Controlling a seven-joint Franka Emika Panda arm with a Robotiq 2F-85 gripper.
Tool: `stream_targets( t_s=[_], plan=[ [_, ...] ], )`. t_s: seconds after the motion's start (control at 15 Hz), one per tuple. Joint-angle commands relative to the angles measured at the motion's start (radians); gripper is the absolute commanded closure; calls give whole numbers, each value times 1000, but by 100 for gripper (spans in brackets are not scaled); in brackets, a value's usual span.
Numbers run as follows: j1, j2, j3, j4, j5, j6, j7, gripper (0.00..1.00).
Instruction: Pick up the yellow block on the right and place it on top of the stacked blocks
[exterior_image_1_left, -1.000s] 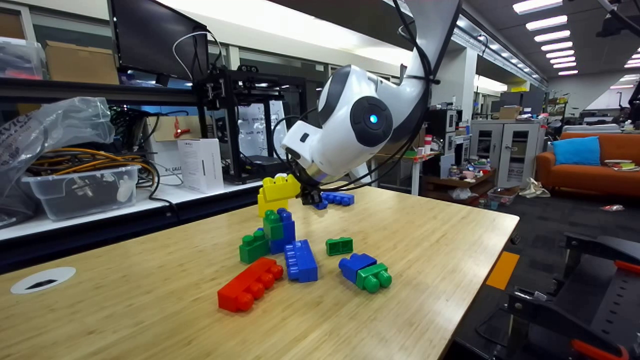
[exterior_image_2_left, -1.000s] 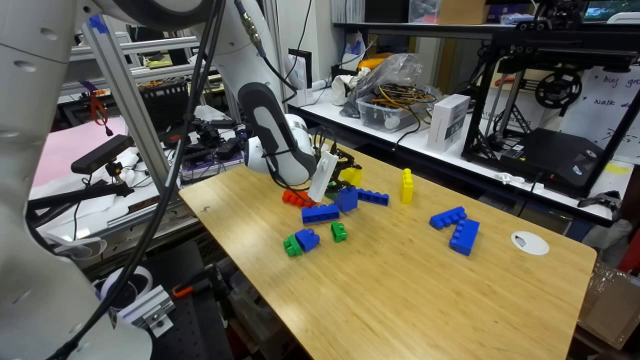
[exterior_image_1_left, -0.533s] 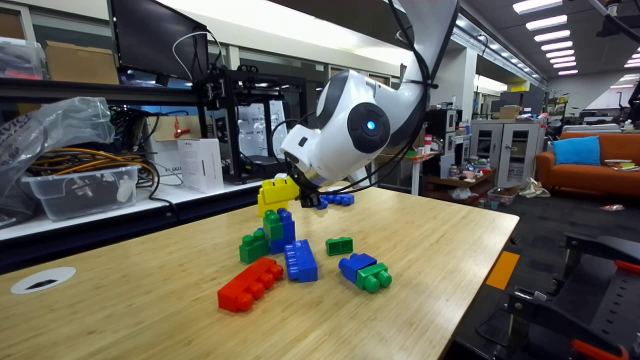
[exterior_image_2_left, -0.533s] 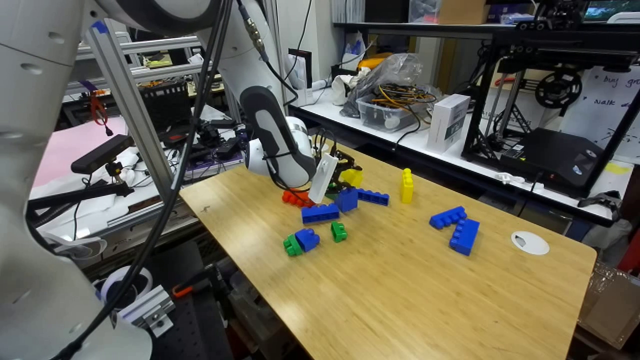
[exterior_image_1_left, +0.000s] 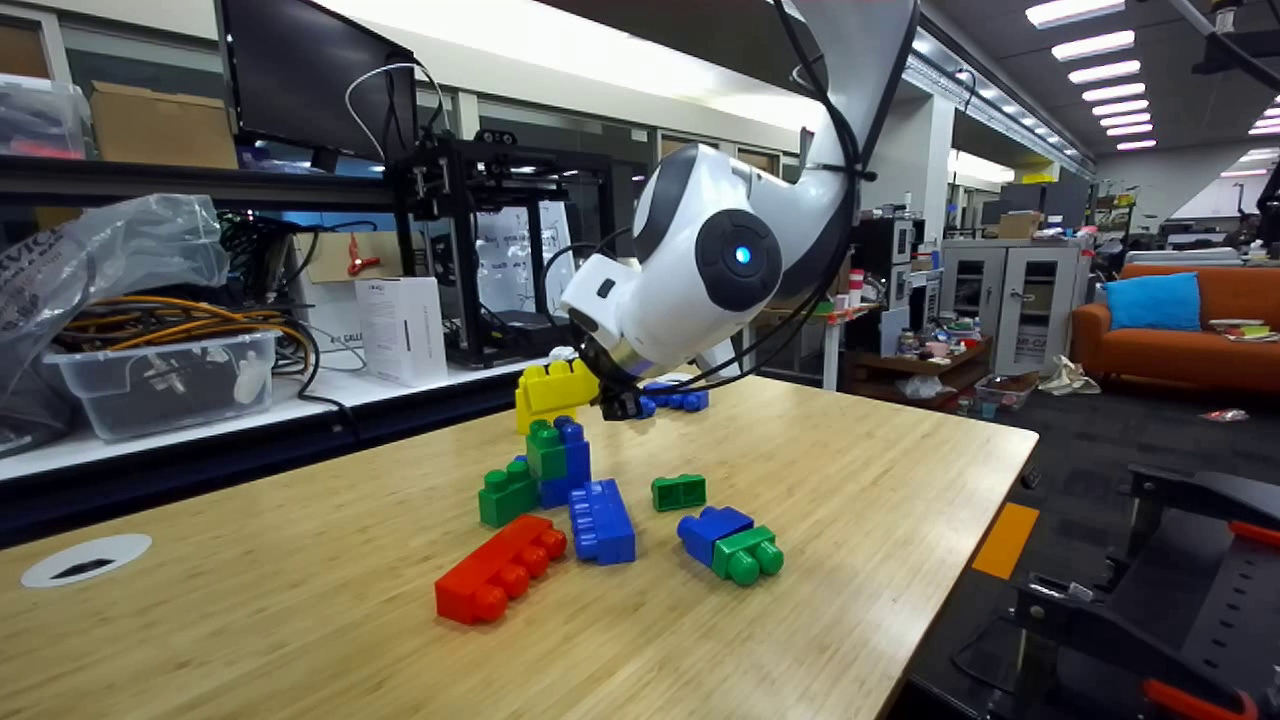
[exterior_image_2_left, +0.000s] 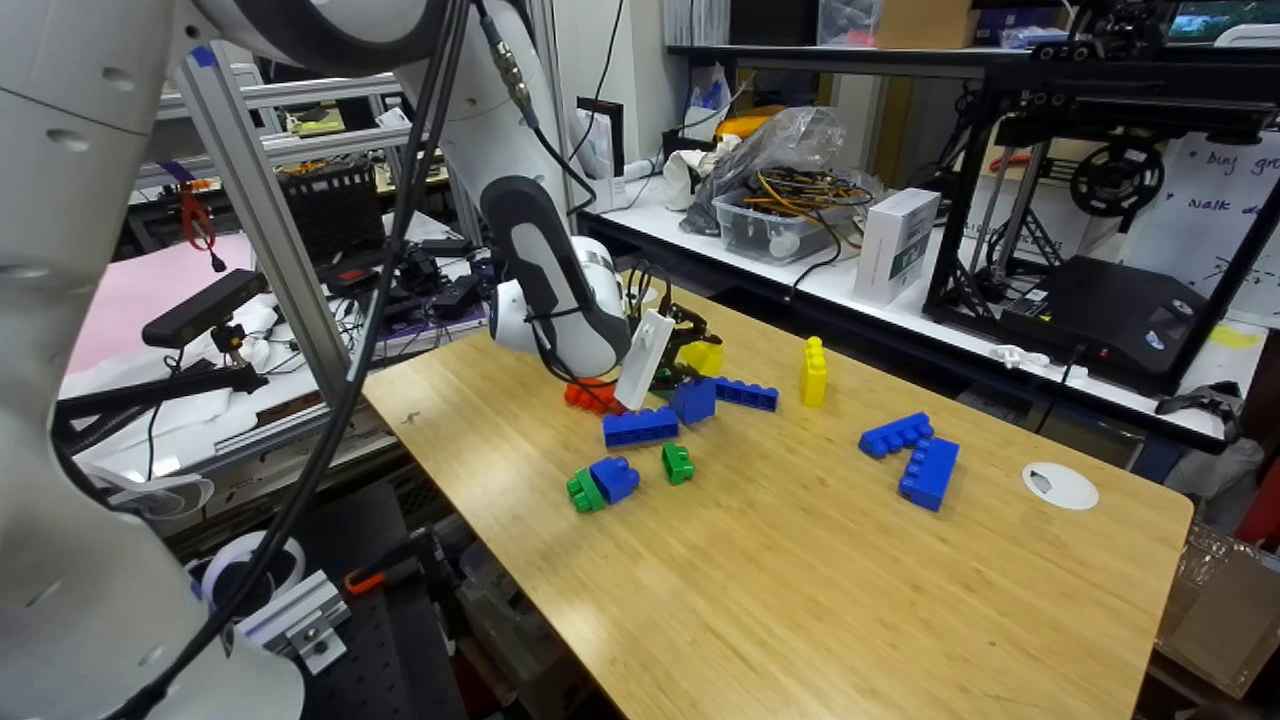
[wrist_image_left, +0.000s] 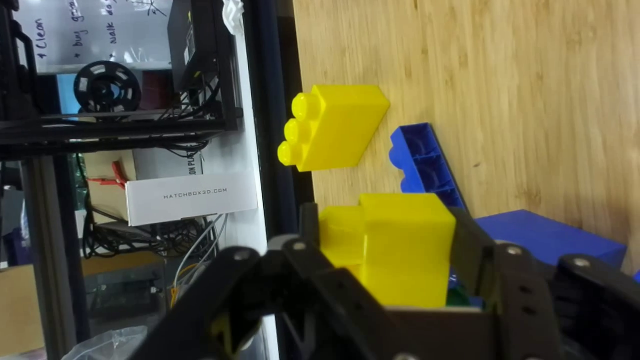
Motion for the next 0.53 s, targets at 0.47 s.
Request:
stream_targets(
  t_s=[0.47],
  plan=[
    [-23, 22, 27, 12, -55, -19, -2, 62]
  ],
)
